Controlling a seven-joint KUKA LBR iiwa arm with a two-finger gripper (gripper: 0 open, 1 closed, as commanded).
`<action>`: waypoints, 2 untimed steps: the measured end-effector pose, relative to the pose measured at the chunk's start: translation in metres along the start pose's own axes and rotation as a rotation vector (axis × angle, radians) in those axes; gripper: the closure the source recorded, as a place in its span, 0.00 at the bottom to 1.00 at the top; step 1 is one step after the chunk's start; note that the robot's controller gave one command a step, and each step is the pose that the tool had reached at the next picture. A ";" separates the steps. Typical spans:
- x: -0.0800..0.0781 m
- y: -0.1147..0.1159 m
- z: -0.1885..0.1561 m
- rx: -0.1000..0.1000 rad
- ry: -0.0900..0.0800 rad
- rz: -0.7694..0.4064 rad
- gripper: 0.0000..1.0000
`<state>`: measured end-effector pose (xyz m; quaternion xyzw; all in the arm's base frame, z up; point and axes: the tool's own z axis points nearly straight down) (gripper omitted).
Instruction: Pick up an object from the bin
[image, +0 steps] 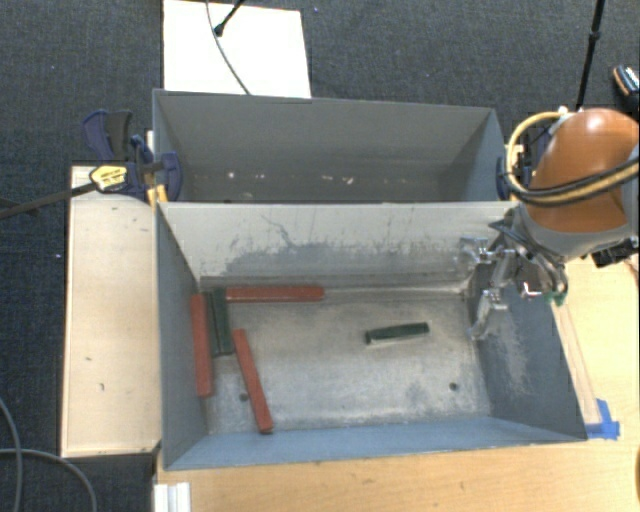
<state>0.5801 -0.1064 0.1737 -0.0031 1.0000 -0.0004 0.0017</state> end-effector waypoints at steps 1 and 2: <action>0.009 0.043 0.106 -0.004 0.006 -0.284 0.00; 0.007 0.042 0.103 -0.002 0.001 -0.283 1.00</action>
Offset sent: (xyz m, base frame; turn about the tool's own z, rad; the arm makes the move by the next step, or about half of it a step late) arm -0.0076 0.0416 -0.1037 -0.2841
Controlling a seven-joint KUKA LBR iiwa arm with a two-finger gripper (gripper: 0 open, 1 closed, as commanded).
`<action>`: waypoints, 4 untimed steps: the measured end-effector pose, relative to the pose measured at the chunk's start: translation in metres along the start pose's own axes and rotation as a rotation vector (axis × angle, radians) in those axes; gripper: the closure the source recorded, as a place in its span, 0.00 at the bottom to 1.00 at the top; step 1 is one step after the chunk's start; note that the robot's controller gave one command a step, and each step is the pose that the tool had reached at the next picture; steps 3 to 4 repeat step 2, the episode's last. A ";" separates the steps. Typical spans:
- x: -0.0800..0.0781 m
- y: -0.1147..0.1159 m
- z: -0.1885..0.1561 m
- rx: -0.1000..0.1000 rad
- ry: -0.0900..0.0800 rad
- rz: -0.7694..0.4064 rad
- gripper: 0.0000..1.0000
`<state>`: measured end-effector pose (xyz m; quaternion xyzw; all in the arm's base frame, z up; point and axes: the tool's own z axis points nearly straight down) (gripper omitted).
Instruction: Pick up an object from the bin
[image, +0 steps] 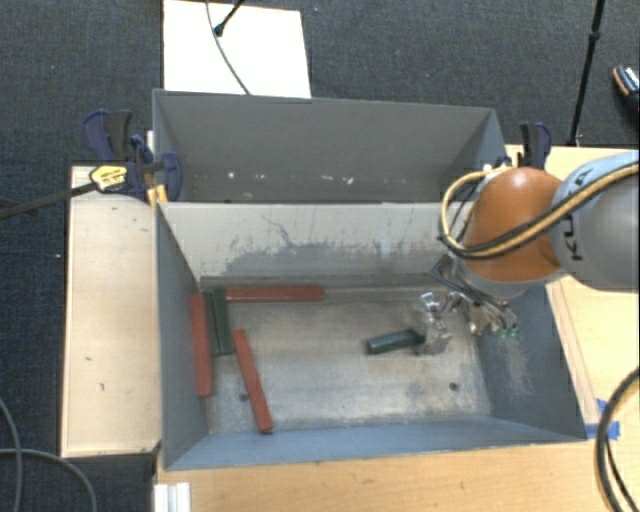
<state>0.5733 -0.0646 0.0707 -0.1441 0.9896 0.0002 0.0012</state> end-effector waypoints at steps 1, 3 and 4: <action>0.004 0.009 -0.123 0.004 -0.007 -0.008 1.00; 0.022 -0.024 -0.207 0.004 -0.005 -0.336 1.00; 0.022 -0.024 -0.207 0.004 -0.005 -0.336 1.00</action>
Offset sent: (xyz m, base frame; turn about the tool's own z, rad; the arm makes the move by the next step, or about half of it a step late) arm -0.0086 0.0074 0.1172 -0.0090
